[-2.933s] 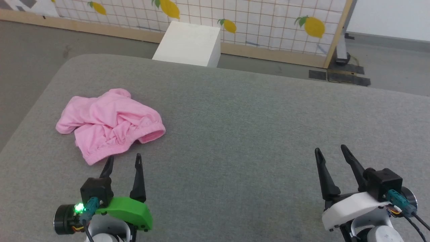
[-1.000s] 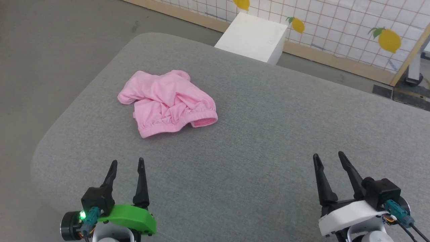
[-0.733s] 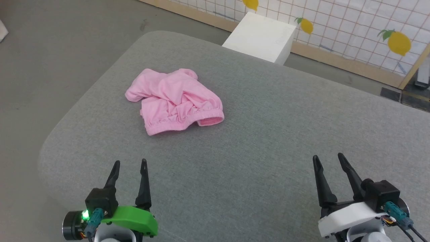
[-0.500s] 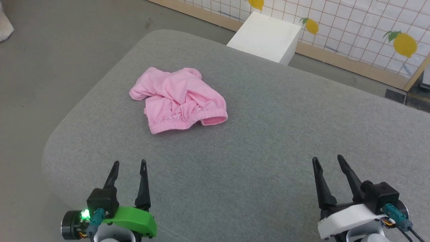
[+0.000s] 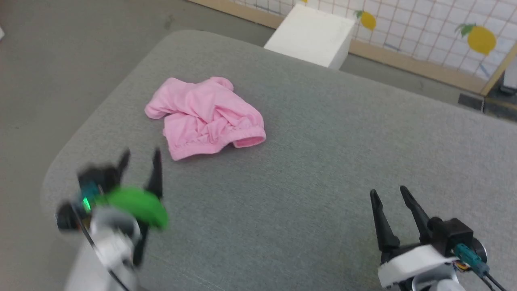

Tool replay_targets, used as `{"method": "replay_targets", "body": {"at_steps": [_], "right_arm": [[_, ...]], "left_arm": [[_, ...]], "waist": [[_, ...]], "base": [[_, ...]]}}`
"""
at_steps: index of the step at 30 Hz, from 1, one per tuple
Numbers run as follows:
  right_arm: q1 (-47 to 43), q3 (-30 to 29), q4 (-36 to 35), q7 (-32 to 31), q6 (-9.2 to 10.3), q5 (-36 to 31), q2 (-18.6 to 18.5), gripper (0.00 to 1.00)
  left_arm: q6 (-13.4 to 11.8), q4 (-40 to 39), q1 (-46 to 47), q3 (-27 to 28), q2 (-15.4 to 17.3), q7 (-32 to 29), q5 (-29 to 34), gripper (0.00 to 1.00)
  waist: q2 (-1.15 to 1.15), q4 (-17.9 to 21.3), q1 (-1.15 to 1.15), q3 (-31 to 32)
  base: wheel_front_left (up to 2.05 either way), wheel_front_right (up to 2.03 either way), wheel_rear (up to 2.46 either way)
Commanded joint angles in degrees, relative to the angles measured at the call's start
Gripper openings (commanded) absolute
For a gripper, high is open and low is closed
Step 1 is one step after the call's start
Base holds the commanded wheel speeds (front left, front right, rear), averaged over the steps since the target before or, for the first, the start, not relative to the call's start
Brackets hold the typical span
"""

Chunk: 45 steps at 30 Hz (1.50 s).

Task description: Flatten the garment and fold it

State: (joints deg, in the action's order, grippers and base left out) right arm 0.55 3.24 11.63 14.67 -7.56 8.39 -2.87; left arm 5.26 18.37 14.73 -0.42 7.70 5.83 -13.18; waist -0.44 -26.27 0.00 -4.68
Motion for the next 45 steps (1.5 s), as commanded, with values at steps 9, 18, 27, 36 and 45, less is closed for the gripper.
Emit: {"method": "replay_targets", "body": {"at_steps": [9,18,27,36,45], "right_arm": [[4.87,-0.78,-2.01,-0.95,0.08,-3.33,0.00,1.00],[4.28,-3.09,-4.37,-0.98,0.08,-3.63,0.00,1.00],[3.91,-3.70,-4.92,-0.68,0.08,-3.06,0.00,1.00],[5.08,-2.56,-3.49,-0.35,0.08,-2.25,0.00,1.00],[4.75,-0.28,0.28,0.17,0.08,1.80,0.00,1.00]], "left_arm": [[1.73,15.35,23.10,2.42,7.34,-21.50,-9.48,1.00],[0.91,25.86,29.65,4.02,9.62,-34.24,-13.89,1.00],[-0.10,32.01,27.23,1.72,8.71,-34.03,-12.44,0.84],[1.47,30.51,29.79,2.40,7.84,-20.31,-14.37,0.00],[2.20,17.56,37.99,-2.98,4.52,-11.48,-20.16,0.00]], "waist": [[0.44,11.13,0.00,-11.30],[0.44,17.05,0.00,-17.67],[0.44,16.85,0.00,-18.66],[0.44,15.69,0.00,-15.03],[0.44,18.46,0.00,-8.16]], "base": [[0.00,0.00,0.00],[0.00,0.00,0.00],[0.00,0.00,0.00],[0.00,0.00,0.00],[0.00,0.00,0.00]]}}
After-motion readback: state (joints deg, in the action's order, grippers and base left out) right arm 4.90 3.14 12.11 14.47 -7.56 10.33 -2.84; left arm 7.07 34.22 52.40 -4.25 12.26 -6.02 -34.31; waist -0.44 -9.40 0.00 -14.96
